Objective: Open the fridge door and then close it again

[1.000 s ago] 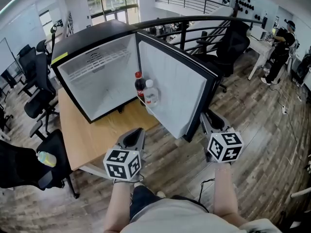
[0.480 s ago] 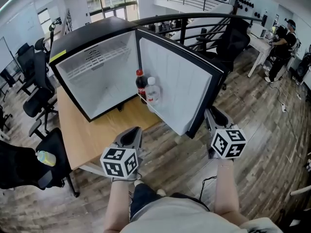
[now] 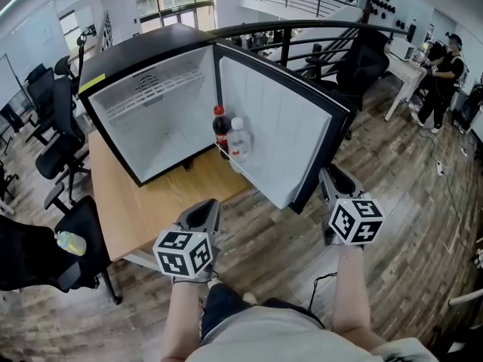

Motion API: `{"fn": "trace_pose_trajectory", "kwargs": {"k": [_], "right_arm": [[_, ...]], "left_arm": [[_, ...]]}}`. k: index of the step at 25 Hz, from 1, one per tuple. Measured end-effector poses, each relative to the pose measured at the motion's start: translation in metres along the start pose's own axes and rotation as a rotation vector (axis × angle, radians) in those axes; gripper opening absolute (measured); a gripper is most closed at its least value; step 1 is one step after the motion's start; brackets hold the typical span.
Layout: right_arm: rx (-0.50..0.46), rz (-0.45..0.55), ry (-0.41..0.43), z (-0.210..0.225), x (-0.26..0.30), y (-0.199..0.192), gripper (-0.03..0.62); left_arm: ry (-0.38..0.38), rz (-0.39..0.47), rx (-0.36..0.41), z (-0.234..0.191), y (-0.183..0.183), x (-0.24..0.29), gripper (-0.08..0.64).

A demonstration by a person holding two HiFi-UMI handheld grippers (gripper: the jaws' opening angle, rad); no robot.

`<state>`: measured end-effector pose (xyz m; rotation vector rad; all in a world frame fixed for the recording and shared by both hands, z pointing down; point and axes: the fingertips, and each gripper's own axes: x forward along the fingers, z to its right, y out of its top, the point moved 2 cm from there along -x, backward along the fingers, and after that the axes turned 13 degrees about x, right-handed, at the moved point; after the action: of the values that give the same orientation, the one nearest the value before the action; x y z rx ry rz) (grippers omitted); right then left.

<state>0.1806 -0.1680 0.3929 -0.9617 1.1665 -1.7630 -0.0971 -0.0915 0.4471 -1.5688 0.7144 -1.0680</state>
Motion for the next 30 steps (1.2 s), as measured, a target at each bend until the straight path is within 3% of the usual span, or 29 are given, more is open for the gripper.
{"fn": "trace_pose_trajectory", "kwargs": {"k": [15,20,30], "right_arm": [[0.0,-0.012,0.0,-0.001,0.0,0.001,0.091],[0.013,-0.016,0.01,-0.003,-0.001,-0.002,0.09],[-0.025,-0.052,0.122,-0.028,-0.016,-0.008,0.086]], "left_arm": [[-0.024,-0.001,0.023,0.007,0.007,-0.001,0.008],[-0.029,0.005,-0.006,0.005,0.003,-0.004,0.008],[0.001,0.01,-0.016,0.006,0.001,-0.011,0.008]]}}
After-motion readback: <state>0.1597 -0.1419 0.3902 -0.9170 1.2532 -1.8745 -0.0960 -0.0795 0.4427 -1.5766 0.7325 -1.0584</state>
